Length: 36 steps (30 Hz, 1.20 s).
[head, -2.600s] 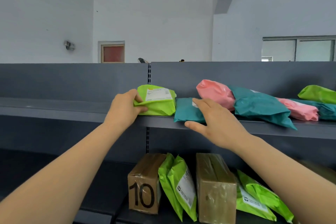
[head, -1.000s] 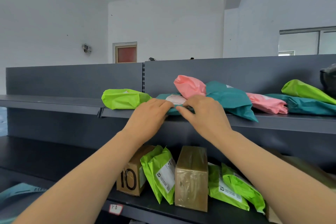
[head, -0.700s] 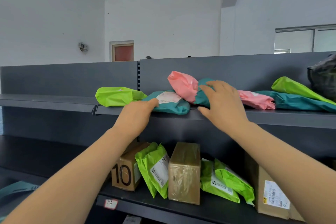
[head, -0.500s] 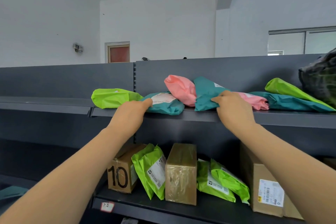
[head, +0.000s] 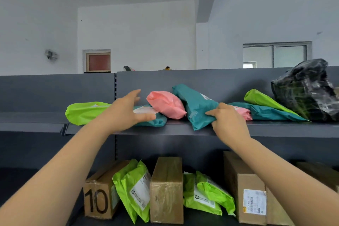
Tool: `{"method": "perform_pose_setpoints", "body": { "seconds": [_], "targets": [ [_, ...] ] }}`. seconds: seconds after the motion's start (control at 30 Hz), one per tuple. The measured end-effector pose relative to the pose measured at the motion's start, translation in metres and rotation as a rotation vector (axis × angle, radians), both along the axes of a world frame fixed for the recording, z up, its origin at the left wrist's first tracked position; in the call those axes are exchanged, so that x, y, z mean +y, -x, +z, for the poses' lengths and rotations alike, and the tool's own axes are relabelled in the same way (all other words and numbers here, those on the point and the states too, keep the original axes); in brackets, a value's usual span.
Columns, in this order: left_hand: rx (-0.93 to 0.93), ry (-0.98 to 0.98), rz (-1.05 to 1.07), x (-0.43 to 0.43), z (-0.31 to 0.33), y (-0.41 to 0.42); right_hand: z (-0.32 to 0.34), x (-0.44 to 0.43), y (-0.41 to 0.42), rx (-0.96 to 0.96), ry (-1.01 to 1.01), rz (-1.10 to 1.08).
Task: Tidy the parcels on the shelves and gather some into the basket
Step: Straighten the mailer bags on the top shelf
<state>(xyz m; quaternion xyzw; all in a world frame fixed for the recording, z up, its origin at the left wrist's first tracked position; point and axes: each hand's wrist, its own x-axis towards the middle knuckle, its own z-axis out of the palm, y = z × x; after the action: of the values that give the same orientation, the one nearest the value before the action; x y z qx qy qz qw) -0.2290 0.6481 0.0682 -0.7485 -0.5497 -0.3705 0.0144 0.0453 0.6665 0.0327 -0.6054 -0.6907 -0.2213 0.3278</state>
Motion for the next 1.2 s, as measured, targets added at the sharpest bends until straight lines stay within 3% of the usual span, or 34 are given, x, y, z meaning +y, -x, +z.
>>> {"method": "perform_pose_setpoints", "body": {
  "seconds": [0.13,0.43,0.63,0.8,0.93,1.2],
  "targets": [
    [0.009,-0.077,0.059,0.02,0.016,-0.037,0.001,-0.001,0.004,0.0,-0.006,0.008],
    [0.075,0.025,0.172,0.072,0.022,-0.056,-0.006,0.0,0.005,-0.051,0.012,-0.016],
    [0.065,-0.149,0.183,0.063,0.013,-0.048,-0.008,0.001,0.014,0.009,0.039,-0.025],
    [-0.021,-0.328,0.055,0.046,0.009,-0.036,-0.004,0.007,0.025,0.027,-0.047,-0.067],
    [-0.112,-0.514,-0.022,0.045,0.001,-0.022,0.003,0.004,0.036,0.122,-0.19,0.103],
    [-0.169,-0.502,0.036,0.043,-0.004,-0.012,0.006,0.002,0.043,0.042,-0.093,0.085]
  ]
}}
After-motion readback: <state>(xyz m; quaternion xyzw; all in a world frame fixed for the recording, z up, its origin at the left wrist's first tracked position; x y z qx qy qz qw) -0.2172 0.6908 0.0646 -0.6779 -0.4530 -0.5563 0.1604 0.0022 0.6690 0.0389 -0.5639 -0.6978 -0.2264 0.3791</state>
